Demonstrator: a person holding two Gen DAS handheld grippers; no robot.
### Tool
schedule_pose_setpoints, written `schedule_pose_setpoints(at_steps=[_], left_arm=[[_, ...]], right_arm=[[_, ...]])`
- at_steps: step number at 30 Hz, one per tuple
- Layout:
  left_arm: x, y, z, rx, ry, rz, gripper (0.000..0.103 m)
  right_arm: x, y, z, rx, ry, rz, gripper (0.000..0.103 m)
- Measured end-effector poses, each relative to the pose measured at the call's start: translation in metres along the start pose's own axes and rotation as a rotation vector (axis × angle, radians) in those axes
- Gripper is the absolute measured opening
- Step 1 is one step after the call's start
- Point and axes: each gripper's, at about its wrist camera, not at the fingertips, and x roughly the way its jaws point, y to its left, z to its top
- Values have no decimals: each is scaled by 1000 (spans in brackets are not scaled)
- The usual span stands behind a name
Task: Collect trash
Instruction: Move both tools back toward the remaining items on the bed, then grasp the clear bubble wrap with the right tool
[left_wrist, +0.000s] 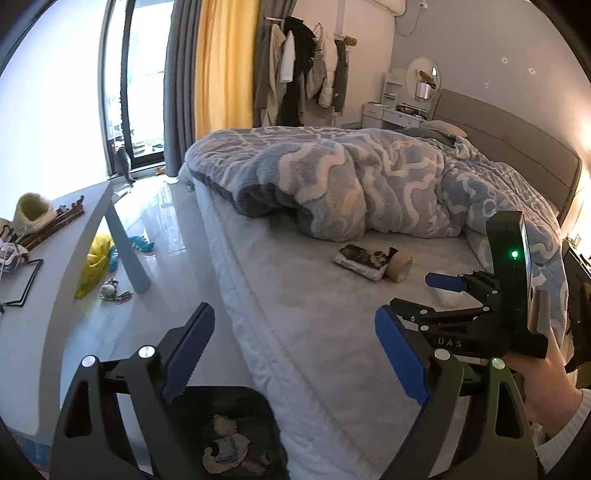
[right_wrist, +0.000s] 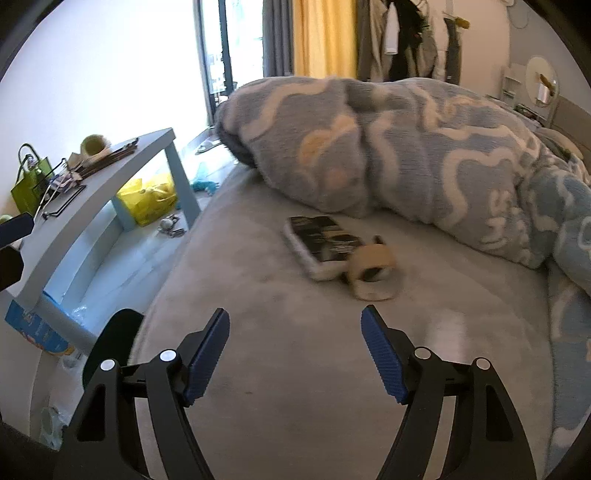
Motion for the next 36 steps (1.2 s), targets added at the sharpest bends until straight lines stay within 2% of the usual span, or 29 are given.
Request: schedule_pose_setpoints(at_steps=[7,19,26,28,32,36], left_arm=[[16,-18,9,21,-1,-28,90],[50,-51,19,32,9,-93,90],[70,-72,22,63,19,-129,89],[76,-77,22,69,23,-146,86],[89,-86,22,91,35,-157,79],[102,-90,23,84,43,-176,75]], right_arm=[[2,-32,-6,11,15,-79,75],[13,-85,-19,37,68,-129,76],[16,-118,-23,72,84,-138,56],[19,-127,-26,84,103,-131,51],[19,-144,-30,119,106,-114,34],[15,-158,-29,146,99,-92,31]])
